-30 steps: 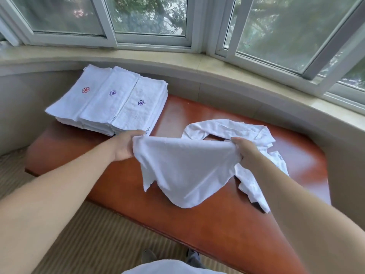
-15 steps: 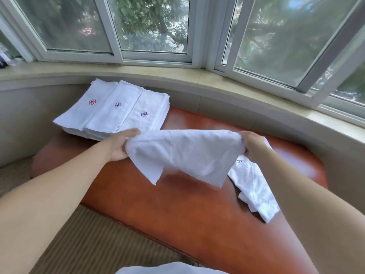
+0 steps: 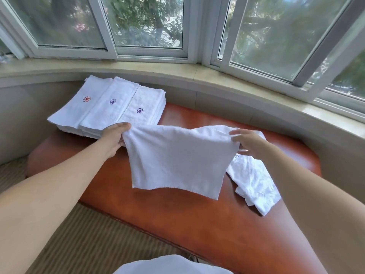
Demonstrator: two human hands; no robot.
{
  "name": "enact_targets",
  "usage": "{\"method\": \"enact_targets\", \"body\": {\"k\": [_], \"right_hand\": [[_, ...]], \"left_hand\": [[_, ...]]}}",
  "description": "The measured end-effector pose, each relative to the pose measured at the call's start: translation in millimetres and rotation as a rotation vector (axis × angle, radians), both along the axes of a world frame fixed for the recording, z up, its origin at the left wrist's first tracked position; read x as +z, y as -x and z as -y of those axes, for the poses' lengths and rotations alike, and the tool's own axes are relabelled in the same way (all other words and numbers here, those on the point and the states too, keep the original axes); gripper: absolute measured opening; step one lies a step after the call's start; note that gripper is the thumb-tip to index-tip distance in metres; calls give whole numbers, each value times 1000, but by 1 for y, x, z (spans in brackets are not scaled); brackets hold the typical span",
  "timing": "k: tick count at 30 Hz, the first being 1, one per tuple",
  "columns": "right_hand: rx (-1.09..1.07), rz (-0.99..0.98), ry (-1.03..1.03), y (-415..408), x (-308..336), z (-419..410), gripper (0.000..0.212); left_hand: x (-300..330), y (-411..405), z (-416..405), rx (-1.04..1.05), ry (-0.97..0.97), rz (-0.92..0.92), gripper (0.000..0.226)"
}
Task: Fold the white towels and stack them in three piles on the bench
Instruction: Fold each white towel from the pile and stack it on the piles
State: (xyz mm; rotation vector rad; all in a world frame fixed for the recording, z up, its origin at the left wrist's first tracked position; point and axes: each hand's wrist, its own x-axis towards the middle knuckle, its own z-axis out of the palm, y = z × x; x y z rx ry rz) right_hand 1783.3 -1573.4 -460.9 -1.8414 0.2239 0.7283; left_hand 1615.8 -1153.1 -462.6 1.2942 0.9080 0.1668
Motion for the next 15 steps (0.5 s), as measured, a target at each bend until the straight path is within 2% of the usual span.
{"method": "enact_targets", "body": {"k": [4, 7, 9, 10, 12, 15], "right_hand": [[-117, 104, -28, -2, 5, -2, 23], [2, 123, 18, -2, 12, 0, 16], [139, 76, 12, -1, 21, 2, 26], [229, 95, 81, -2, 24, 2, 32], [383, 245, 360, -1, 26, -1, 41], [479, 523, 670, 4, 22, -4, 21]], "left_hand": [[-2, 1, -5, 18, -22, 15, 8], [1, 1, -10, -44, -47, -14, 6], [5, 1, -11, -157, -91, -45, 18], [7, 1, -12, -249, -170, -72, 24], [14, 1, -10, -498, -484, -179, 26], [23, -1, -1, -802, -1013, -350, 10]]}}
